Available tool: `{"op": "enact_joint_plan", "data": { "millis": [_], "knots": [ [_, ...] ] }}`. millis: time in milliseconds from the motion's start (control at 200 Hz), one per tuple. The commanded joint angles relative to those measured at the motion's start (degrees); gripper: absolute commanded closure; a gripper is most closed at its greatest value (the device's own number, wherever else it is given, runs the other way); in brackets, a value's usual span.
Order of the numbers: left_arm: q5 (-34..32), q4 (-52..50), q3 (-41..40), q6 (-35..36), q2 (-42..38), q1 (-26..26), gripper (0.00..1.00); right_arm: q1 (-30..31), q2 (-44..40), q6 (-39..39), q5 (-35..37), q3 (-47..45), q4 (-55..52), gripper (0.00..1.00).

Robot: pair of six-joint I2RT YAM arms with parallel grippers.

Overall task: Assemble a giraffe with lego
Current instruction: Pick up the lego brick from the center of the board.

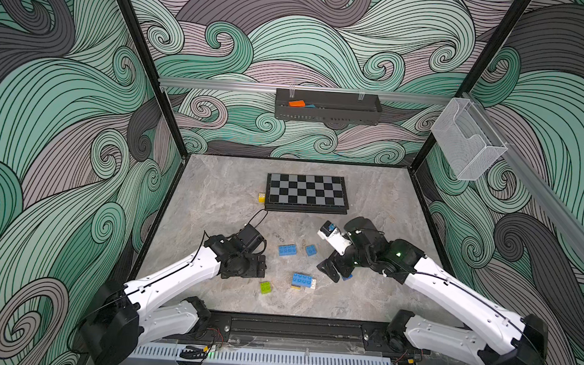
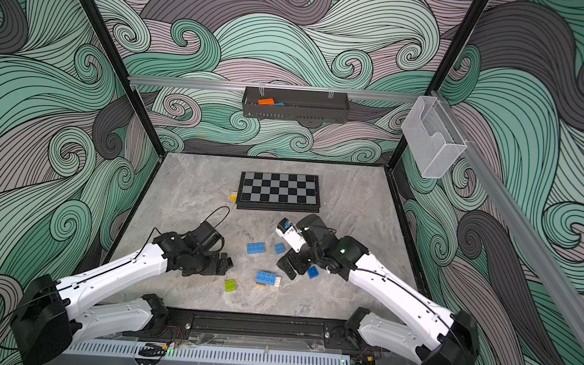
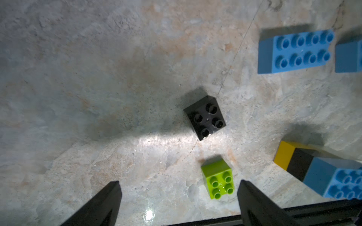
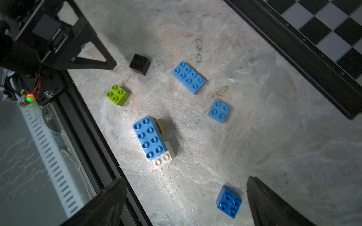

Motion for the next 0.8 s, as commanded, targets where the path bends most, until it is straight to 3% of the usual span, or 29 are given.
{"op": "enact_joint_plan", "data": {
  "millis": [0,235,470,790],
  "knots": [
    [-2.54,-1.2,2.76,-0.66,2.23,0.29,0.04,-4.02,-0.25,9.96,-1.41,1.37,-5.57,0.01],
    [-5.86,-3.42,6.28,3.53,8.71,0.36,0.05,-4.38,1.27,19.67,1.14,-0.54,-10.96,0.01],
    [-5.7,-3.58,9.88,3.71,16.99,0.29,0.05,-4.36,0.62,19.38,1.82,-1.31,-11.05,0.01],
    [-3.87,1.54,11.14,-3.0,22.75,-0.06,0.19,-4.47,-0.39,17.24,2.73,-0.54,-12.64,0.01]
  ]
}}
